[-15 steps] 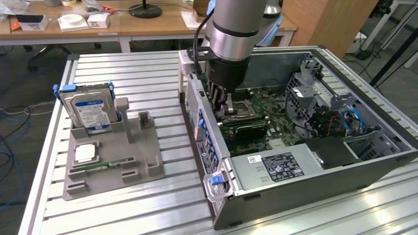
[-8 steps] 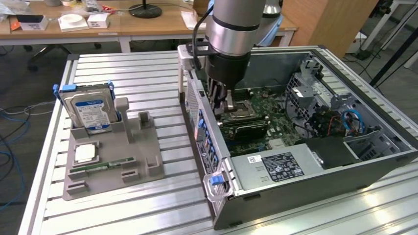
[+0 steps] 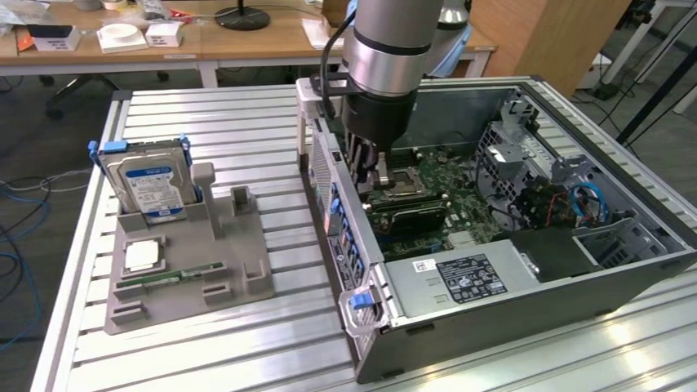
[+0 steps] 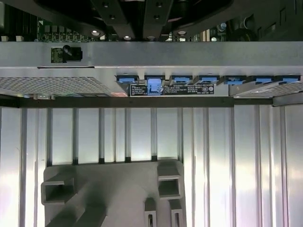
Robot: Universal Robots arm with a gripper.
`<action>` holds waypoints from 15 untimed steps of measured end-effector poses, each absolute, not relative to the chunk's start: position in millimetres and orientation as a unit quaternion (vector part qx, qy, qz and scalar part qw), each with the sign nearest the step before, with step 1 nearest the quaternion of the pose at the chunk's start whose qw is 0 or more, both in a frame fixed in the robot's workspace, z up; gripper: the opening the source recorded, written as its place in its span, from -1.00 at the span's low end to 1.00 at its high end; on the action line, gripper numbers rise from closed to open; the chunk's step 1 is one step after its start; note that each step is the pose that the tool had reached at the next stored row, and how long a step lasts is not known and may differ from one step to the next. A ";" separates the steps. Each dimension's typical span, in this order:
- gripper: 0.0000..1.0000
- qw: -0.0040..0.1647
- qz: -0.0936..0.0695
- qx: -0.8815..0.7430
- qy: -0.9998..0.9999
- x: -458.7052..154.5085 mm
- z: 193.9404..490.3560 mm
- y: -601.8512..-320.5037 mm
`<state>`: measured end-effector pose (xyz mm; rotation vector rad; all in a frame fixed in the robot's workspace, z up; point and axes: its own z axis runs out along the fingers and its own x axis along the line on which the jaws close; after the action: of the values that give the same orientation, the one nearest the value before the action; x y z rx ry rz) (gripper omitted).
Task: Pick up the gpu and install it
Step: 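Press down on the gpu until it lock into place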
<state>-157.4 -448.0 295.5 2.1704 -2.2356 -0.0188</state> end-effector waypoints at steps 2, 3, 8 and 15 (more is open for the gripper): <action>-0.79 0.013 -0.007 0.696 -0.718 -156.0 295.7 -447.8; -0.79 0.013 -0.008 0.696 -0.718 -154.9 296.9 -447.6; -0.79 0.011 -0.014 0.696 -0.717 -141.3 301.9 -447.9; -0.79 0.003 -0.024 0.696 -0.717 -113.7 302.3 -447.9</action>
<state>-113.7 -447.9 302.3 2.1833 -2.2482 -0.0742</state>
